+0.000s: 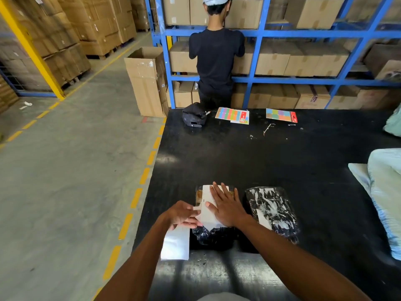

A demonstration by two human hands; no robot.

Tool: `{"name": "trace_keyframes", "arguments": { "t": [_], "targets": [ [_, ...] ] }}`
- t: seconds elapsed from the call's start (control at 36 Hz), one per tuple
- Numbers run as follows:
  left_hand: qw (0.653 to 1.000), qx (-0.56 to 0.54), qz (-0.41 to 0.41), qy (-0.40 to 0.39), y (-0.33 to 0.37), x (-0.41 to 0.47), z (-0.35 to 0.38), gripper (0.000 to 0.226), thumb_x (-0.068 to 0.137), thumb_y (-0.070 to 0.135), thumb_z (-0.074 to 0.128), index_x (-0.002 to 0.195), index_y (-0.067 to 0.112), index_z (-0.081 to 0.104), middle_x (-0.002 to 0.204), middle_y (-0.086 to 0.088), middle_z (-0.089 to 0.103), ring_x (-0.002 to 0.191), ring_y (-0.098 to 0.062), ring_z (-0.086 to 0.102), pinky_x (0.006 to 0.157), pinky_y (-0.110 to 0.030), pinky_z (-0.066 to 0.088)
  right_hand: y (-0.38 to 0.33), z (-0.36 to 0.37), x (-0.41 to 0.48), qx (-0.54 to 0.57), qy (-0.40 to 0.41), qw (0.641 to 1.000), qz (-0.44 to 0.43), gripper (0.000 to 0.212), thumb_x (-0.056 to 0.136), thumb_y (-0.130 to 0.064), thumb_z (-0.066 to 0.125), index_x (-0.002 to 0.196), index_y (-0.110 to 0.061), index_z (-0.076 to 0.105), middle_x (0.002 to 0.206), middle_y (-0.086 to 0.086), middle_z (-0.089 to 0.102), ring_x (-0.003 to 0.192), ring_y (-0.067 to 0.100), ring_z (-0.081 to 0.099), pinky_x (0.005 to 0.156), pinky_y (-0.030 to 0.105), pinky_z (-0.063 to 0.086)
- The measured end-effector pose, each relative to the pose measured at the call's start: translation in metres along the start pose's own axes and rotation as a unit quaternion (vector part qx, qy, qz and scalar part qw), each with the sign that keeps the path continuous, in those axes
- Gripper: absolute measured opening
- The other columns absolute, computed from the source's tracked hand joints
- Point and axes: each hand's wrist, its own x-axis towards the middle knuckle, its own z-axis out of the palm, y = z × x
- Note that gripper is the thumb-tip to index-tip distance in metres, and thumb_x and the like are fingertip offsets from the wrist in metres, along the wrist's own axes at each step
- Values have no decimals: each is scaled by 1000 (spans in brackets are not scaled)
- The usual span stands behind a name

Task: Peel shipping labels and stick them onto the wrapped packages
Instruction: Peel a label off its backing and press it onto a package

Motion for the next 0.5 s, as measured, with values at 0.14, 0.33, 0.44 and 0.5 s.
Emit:
{"name": "trace_keyframes", "arguments": {
  "t": [0.14, 0.33, 0.44, 0.5],
  "targets": [
    [989, 66, -54, -120, -9, -14, -3, 39, 94, 16, 69, 124, -7, 63, 105, -18, 76, 93, -24, 77, 78, -31, 62, 2, 4, -1, 0, 5, 1000, -4, 99, 76, -75, -17, 161, -25, -9, 168, -5, -19, 156, 23, -17, 122, 60, -10],
    [955, 149, -125, -225, -20, -20, 10, 33, 97, 10, 63, 125, -7, 60, 117, -22, 71, 96, -25, 77, 80, -31, 62, 4, 5, -2, -10, 6, 1000, -12, 106, 75, -84, -7, 162, -23, -8, 169, -3, -18, 156, 23, -17, 121, 62, -10],
    [944, 207, -124, -227, -31, -16, 20, 26, 101, 12, 57, 118, -7, 64, 129, -30, 62, 114, -38, 67, 80, -29, 62, 5, 6, -3, -13, 13, 1000, -18, 108, 76, -88, -1, 162, -23, -7, 169, -3, -19, 156, 24, -18, 121, 64, -9],
    [937, 224, -134, -231, -36, -13, 21, 16, 101, 12, 56, 103, 2, 68, 131, -30, 62, 121, -43, 61, 80, -29, 62, 6, 8, -4, -18, 17, 1000, -16, 106, 79, -88, 2, 162, -23, -6, 169, -2, -18, 156, 25, -18, 121, 65, -9]
  ]
}}
